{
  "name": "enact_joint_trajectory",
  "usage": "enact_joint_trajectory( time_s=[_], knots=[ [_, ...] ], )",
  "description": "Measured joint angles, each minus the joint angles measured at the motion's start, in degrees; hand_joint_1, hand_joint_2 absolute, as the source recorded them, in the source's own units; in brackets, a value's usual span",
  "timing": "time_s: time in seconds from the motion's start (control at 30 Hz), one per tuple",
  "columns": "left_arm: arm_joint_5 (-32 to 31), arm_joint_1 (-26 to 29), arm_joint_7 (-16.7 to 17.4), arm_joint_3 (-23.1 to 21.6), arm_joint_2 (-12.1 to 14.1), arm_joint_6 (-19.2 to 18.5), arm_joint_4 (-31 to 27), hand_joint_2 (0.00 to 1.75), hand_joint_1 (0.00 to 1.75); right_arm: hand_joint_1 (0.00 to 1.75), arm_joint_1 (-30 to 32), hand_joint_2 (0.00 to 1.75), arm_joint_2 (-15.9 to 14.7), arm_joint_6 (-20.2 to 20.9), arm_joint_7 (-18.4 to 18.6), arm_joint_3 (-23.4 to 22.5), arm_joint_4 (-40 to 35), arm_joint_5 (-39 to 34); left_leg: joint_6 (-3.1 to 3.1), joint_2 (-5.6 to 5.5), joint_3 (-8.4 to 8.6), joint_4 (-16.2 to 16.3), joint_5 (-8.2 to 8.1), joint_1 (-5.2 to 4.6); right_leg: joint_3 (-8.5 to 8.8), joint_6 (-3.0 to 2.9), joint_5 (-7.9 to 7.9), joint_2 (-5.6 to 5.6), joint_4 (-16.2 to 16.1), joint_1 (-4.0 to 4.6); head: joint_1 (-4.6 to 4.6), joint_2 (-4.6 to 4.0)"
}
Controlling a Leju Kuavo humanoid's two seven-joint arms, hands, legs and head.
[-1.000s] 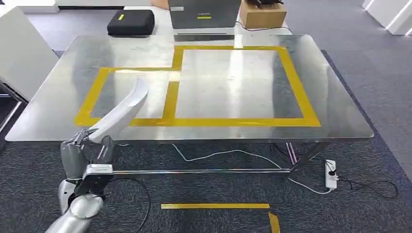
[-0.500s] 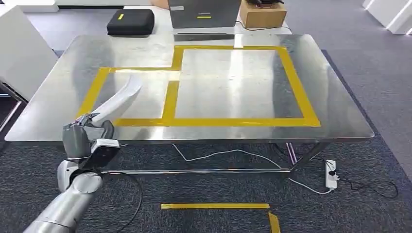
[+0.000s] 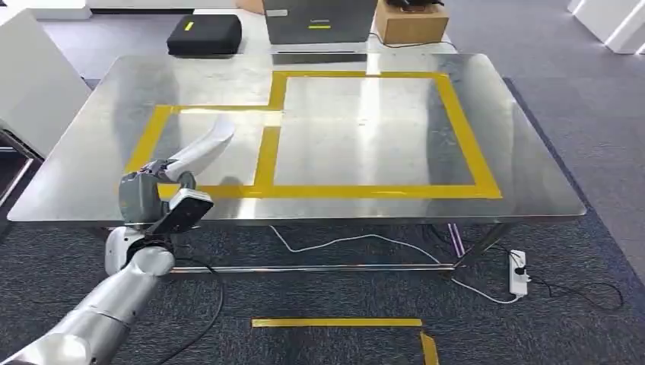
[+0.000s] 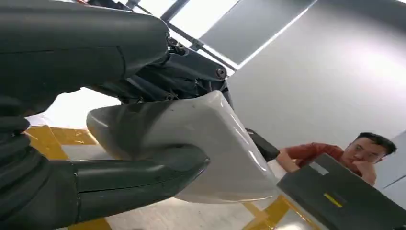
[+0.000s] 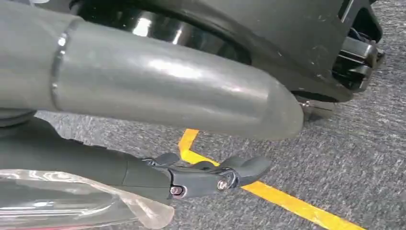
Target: Take the parts from the cabinet and place them on the table.
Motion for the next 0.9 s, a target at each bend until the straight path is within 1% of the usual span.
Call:
enact_joint_trajectory(
  time_s=[0.1,0.2,0.33,0.47,0.57,0.63,0.73,0.9],
  knots=[
    [-0.08,-1.36,0.30,0.02,-0.46,0.00,2.47,1.75,1.75,0.00,-0.04,0.00,0.00,0.50,0.02,0.11,0.00,0.00,0.00,0.00,-0.01,0.00,0.00,0.00,-0.01,0.00,0.00,-0.01,0.00,0.00,0.00,0.00],
    [-2.08,-3.19,1.31,0.15,-0.76,0.02,5.25,1.75,1.75,0.00,-0.11,0.00,0.00,0.87,0.22,0.44,0.00,0.26,0.00,0.00,-0.02,0.00,0.00,0.00,-0.01,0.00,0.00,-0.01,0.01,0.01,0.00,0.00],
    [-3.35,-5.10,1.53,0.83,-1.18,0.07,8.33,1.75,1.75,0.00,-0.14,0.00,0.00,1.16,0.55,0.61,0.00,0.57,0.00,0.00,-0.02,0.00,0.00,0.00,-0.01,0.00,0.00,-0.01,0.01,0.01,0.00,0.00],
    [-4.40,-6.43,2.03,1.95,-1.46,0.09,10.38,1.75,1.75,0.00,-0.17,0.00,0.00,1.40,0.72,1.07,0.00,0.72,0.00,0.00,-0.02,0.00,0.00,0.00,-0.01,0.00,0.00,0.00,0.01,0.01,-0.02,0.00],
    [-7.60,-7.85,2.93,3.25,-1.77,0.09,12.80,1.75,1.75,0.00,-0.20,0.00,0.00,1.53,0.96,1.53,0.00,0.74,0.00,0.00,-0.02,0.00,0.01,0.00,-0.01,0.00,0.00,-0.01,0.01,0.01,0.00,0.00],
    [-9.64,-8.44,3.30,4.07,-1.99,0.09,13.64,1.75,1.75,0.00,-0.20,0.00,0.00,1.71,1.07,1.62,0.00,0.81,0.00,0.00,-0.02,0.00,0.01,0.00,-0.01,0.00,0.00,-0.01,0.01,0.00,0.00,0.00],
    [-10.97,-9.26,3.89,4.92,-2.36,0.11,14.97,1.75,1.75,0.00,-0.22,0.00,0.00,1.81,1.27,1.88,0.00,1.05,0.00,0.00,-0.02,0.00,0.01,0.00,-0.01,0.00,0.00,-0.01,0.01,0.00,-0.02,0.00],
    [-11.26,-9.81,4.20,5.40,-2.80,0.11,16.24,1.75,1.75,0.00,-0.23,0.00,0.00,1.92,1.46,1.94,0.00,1.05,0.00,0.00,-0.03,0.00,0.00,0.00,-0.02,0.00,0.00,-0.01,0.01,0.00,-0.02,0.00]
  ],
)
